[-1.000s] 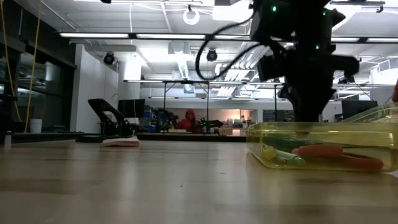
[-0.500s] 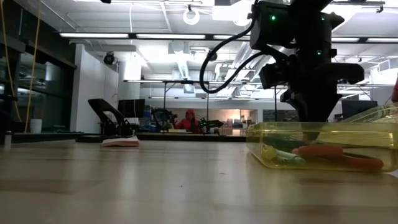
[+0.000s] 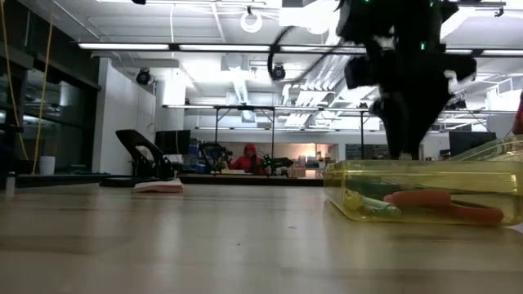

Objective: Pack school essentials
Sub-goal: Put the green eraser into the supply box

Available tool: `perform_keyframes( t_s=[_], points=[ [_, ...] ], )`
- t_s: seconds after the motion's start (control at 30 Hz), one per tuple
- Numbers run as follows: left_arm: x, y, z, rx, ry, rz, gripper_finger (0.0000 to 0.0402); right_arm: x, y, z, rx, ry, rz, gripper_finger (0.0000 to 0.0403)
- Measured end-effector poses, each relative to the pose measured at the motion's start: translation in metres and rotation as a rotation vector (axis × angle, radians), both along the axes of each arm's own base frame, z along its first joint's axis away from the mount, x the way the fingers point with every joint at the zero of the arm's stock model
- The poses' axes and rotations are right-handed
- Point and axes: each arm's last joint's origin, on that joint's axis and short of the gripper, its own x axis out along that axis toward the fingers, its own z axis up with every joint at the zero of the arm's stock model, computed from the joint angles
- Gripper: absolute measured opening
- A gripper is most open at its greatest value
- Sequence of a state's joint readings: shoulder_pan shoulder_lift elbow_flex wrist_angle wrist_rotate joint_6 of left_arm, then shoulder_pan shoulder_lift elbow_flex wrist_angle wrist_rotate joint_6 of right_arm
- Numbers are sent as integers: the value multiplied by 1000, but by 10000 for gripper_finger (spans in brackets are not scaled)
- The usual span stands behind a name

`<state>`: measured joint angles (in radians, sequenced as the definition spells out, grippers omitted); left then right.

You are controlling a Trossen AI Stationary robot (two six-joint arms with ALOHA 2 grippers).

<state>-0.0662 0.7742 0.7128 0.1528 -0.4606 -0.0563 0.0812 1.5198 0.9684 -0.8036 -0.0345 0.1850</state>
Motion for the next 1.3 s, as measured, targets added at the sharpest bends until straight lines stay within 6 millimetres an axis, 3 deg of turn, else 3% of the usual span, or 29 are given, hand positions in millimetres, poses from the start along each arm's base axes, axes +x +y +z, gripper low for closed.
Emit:
perform_keyframes(
  t_s=[0.13, 0.43, 0.6, 0.77, 1.3],
  points=[
    [0, 0, 0, -1, -1, 0, 138, -7, -3, 34, 27, -206, -45, 215],
    [0, 0, 0, -5, 1, -4, 138, 0, -7, 125, -7, -1025, -136, 215],
    [0, 0, 0, -17, -7, -9, 138, 5, -8, 154, -55, -1330, -81, 215],
    [0, 0, 0, -16, -7, -16, 138, 6, -8, 163, -91, -1422, -54, 215],
    [4, -3, -7, -10, 79, -56, 138, 6, -8, 160, -95, -1401, -52, 215]
  ],
)
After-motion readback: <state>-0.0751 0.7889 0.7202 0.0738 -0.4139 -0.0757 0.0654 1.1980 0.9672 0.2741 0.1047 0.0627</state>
